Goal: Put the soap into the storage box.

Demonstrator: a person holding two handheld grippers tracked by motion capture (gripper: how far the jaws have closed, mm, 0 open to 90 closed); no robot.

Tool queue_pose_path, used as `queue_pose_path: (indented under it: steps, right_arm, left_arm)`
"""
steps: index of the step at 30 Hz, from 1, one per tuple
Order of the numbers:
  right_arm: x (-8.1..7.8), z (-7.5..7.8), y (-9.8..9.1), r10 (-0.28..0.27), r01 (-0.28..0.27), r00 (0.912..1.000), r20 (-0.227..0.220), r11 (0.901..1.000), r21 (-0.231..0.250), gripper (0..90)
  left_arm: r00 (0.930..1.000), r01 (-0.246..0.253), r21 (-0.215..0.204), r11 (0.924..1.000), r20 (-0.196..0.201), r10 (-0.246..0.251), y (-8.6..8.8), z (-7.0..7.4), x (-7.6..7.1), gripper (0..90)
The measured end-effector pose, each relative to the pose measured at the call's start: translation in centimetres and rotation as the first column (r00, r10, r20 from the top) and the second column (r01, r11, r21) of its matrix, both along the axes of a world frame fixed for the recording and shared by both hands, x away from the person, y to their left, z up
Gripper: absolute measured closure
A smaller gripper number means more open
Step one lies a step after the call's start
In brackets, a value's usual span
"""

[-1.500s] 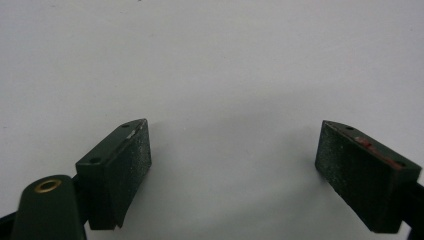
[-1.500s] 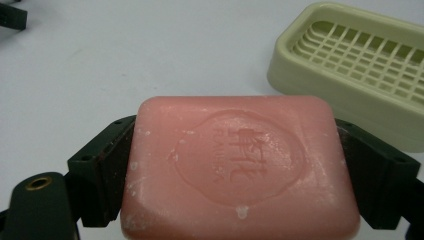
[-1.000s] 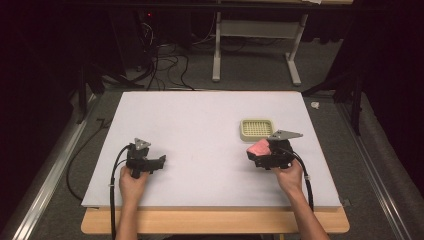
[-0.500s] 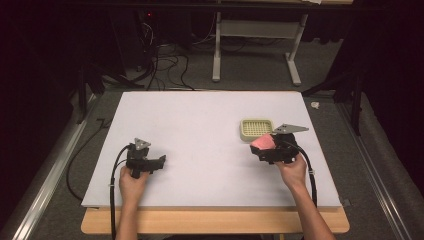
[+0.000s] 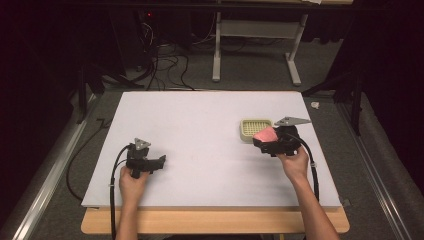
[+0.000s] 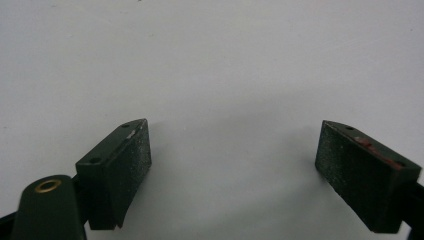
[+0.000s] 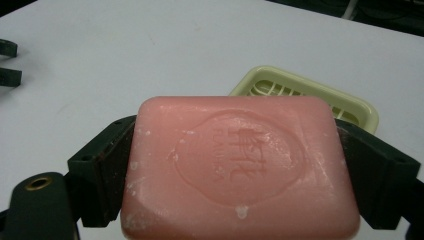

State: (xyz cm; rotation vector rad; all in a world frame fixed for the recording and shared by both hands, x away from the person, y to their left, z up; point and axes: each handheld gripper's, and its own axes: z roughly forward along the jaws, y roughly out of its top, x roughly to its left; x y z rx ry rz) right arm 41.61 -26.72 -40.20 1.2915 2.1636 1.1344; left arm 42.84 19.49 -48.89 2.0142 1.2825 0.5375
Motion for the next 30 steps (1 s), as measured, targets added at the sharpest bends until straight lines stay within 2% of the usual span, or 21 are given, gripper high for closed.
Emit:
queue_pose_path:
  steps: [1,3,8,11,22,28,30]
  right_arm:
    - [0.3,0.0,-0.2,-0.004,0.004,1.0000,-0.008,0.9998,0.019,13.5]
    - [0.4,0.0,-0.2,-0.007,0.008,0.9999,-0.012,0.9998,0.020,13.5]
    - [1.1,0.1,-0.2,-0.021,0.022,0.9995,-0.024,0.9997,0.013,13.5]
    - [1.7,0.2,-0.2,-0.021,0.022,0.9997,-0.015,0.9997,0.010,13.5]
    - [3.8,-0.1,-0.2,-0.056,0.056,0.9972,-0.050,0.9984,0.004,13.5]
    - [4.8,-0.9,0.0,-0.095,0.093,0.9920,-0.082,0.9950,-0.037,13.5]
    - [5.1,-1.1,0.1,-0.101,0.098,0.9905,-0.093,0.9944,-0.038,13.5]
  left_arm:
    - [1.0000,0.000,0.000,1.0000,0.000,0.000,0.0,0.0,0.0,15.1]
    - [1.0000,0.000,0.000,1.0000,0.000,0.000,0.0,0.0,0.0,15.1]
    - [1.0000,0.000,0.000,1.0000,0.000,0.000,0.0,0.0,0.0,15.1]
    - [1.0000,0.000,0.000,1.0000,0.000,0.000,0.0,0.0,0.0,15.1]
    - [1.0000,0.000,0.000,1.0000,0.000,0.000,0.0,0.0,0.0,15.1]
    - [1.0000,0.000,0.000,1.0000,0.000,0.000,0.0,0.0,0.0,15.1]
    - [1.0000,0.000,0.000,1.0000,0.000,0.000,0.0,0.0,0.0,15.1]
